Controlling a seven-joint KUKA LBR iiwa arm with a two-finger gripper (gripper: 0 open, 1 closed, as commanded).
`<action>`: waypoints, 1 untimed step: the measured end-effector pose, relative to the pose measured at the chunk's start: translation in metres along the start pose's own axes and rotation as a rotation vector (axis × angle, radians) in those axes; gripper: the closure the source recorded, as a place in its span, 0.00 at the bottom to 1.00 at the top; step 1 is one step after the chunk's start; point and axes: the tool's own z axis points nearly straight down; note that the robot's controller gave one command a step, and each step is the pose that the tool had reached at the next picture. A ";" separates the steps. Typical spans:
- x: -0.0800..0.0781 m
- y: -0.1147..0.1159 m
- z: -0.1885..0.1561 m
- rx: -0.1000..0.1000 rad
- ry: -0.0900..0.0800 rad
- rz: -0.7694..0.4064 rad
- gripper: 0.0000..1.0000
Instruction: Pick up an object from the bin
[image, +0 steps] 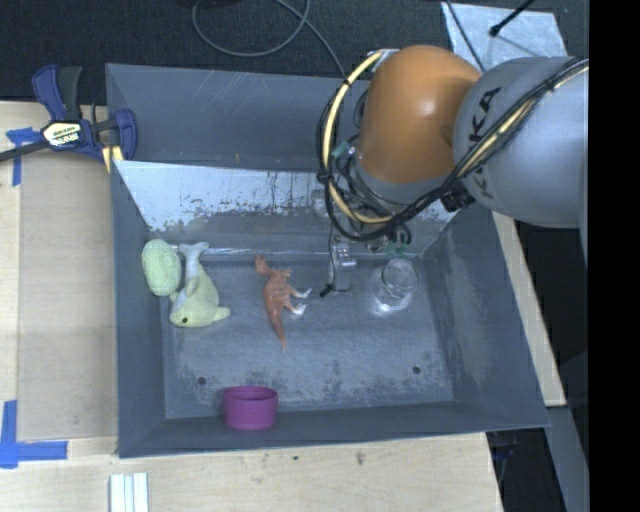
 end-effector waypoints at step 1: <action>0.006 0.039 0.025 0.000 0.003 0.187 0.00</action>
Offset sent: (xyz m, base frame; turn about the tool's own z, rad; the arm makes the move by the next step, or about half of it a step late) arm 0.0095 0.0255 -0.0643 -0.1698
